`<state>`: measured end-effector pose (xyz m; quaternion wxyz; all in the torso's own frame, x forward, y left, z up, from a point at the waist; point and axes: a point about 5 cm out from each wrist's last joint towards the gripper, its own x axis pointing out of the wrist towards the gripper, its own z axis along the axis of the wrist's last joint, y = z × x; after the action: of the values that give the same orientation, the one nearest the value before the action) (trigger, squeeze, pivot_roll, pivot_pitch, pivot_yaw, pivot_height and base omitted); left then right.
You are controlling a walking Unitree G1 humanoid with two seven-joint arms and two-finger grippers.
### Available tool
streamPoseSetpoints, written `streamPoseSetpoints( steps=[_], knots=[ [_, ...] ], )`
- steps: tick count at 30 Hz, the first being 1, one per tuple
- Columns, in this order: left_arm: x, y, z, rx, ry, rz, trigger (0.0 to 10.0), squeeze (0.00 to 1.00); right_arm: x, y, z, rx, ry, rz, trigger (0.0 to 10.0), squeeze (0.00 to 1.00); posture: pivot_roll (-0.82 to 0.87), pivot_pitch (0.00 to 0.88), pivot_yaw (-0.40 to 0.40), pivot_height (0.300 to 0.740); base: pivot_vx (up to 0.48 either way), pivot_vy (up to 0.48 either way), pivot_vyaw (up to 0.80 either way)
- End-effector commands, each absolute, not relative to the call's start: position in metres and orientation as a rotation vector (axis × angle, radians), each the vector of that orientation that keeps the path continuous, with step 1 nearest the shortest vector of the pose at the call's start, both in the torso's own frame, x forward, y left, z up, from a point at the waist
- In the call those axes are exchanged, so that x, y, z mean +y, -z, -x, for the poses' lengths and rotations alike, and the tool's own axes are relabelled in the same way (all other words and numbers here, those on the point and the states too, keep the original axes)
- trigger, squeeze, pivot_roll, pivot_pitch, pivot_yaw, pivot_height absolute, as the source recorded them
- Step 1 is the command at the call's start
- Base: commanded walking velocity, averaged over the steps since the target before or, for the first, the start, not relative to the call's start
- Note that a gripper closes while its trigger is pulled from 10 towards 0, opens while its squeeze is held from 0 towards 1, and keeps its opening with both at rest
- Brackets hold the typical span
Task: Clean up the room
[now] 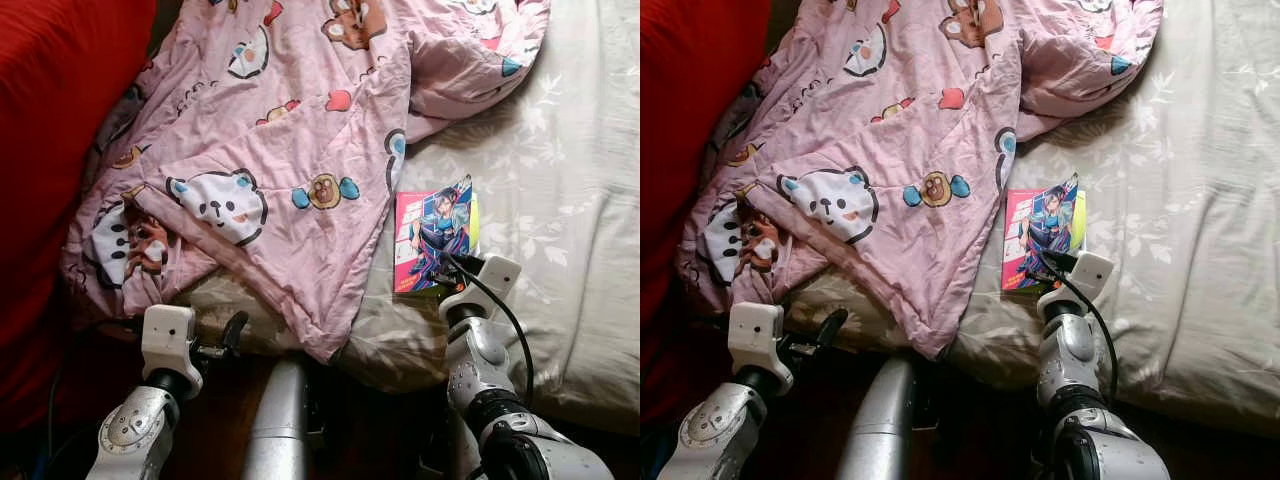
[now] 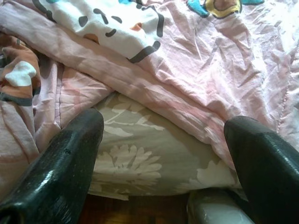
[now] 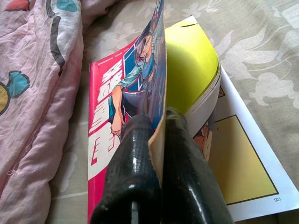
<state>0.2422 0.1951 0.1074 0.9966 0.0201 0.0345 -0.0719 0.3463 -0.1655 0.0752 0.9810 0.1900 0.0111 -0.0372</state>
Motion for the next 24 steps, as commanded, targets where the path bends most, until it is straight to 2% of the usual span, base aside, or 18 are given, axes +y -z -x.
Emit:
streamPoseSetpoints(
  steps=[1,9,10,11,12,19,24],
  knots=[
    [0.199,-0.097,-0.238,0.108,0.124,-0.048,10.0,0.00,-0.159,-0.064,-0.338,0.055,0.054,-0.367,0.0,0.00,0.18,0.349,0.180,0.621,0.000,0.000,0.00],
    [0.195,-0.090,-0.248,0.106,0.116,-0.030,10.0,0.00,-0.164,-0.060,-0.331,0.029,0.049,-0.338,0.0,0.00,0.14,0.312,0.144,0.621,0.000,0.000,0.00],
    [0.194,-0.089,-0.250,0.105,0.116,-0.027,10.0,0.00,-0.165,-0.059,-0.329,0.027,0.044,-0.324,5.4,0.00,0.13,0.305,0.137,0.621,0.000,0.000,0.00],
    [0.194,-0.089,-0.251,0.103,0.116,-0.025,10.0,0.00,-0.166,-0.059,-0.328,0.026,0.041,-0.314,5.4,0.00,0.13,0.305,0.137,0.621,0.000,0.000,0.00],
    [0.192,-0.087,-0.254,0.098,0.115,-0.020,10.0,0.00,-0.169,-0.058,-0.326,0.022,0.036,-0.292,10.0,0.00,0.12,0.293,0.125,0.621,0.000,0.000,0.00],
    [0.187,-0.086,-0.265,0.075,0.110,-0.001,10.0,0.00,-0.179,-0.066,-0.319,-0.043,0.046,-0.270,10.0,0.00,0.09,0.264,0.099,0.621,0.000,0.000,0.00],
    [0.186,-0.085,-0.268,0.063,0.104,0.002,10.0,0.00,-0.176,-0.073,-0.317,-0.074,0.006,-0.252,10.0,0.00,0.09,0.256,0.091,0.621,0.000,0.000,0.00]
  ],
)
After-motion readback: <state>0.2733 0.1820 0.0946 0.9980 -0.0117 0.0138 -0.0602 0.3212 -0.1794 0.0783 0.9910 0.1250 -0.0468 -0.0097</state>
